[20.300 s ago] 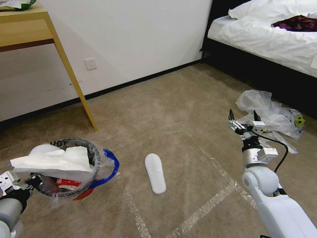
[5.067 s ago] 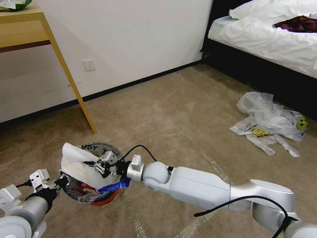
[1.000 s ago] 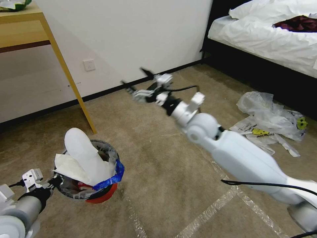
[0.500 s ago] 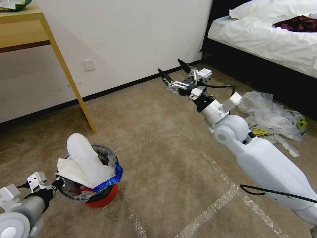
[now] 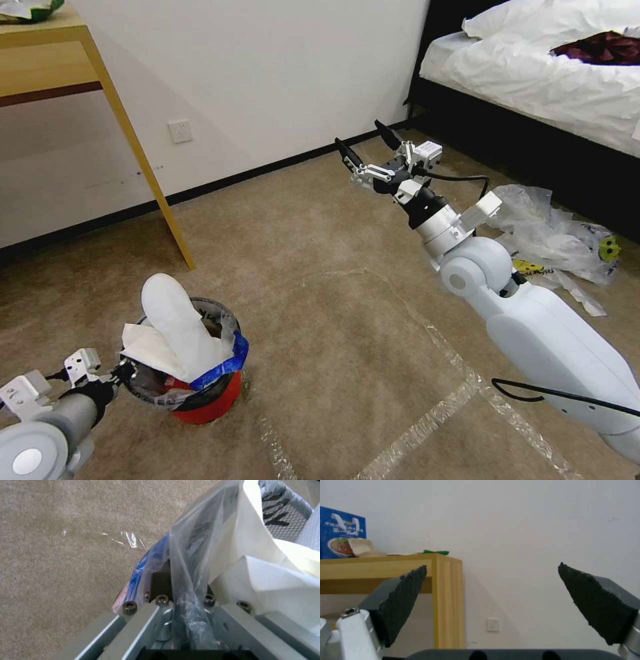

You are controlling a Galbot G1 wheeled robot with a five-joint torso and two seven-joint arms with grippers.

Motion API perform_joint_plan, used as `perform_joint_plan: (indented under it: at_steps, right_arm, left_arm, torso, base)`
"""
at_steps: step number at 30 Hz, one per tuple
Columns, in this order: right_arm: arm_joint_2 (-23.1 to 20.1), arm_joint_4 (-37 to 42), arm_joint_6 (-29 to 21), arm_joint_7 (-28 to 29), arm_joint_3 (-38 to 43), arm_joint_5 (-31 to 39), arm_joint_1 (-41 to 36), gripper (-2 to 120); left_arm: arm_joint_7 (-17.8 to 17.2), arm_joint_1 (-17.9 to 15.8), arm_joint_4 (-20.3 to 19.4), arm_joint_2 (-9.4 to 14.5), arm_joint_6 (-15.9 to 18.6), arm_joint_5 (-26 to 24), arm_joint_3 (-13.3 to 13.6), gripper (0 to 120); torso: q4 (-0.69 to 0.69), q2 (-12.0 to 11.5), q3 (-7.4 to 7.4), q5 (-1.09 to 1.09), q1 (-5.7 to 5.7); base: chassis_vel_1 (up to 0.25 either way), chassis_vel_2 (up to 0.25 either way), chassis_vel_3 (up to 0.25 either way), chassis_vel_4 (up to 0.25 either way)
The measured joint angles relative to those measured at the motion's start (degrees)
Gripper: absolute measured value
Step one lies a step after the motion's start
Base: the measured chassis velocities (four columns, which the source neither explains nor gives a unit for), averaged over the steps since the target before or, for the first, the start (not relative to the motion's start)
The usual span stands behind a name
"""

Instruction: Pick up the trash bin and place the garbage on the floor into it.

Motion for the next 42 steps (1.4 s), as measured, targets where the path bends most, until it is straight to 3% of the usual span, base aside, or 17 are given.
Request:
perform_joint_plan:
  at_steps: [11, 42]
  right_arm:
    - [-0.5, 0.0, 0.1, 0.2, 3.6, 0.0, -1.7, 100]
    - [-0.7, -0.8, 1.0, -0.1, 6.0, -0.1, -3.7, 100]
  left_arm:
    - [-0.1, -0.6, 1.3, 1.2, 0.0, -0.2, 0.1, 1]
    - [0.0, -2.1, 7.6, 0.7, 0.0, 1.0, 2.4, 1]
  torso:
    - [0.00, 0.0, 0.00, 0.00, 0.00]
    - [0.00, 0.0, 0.00, 0.00, 0.00]
  base:
    - [0.000, 0.000, 0.000, 0.000]
    - [0.000, 0.000, 0.000, 0.000]
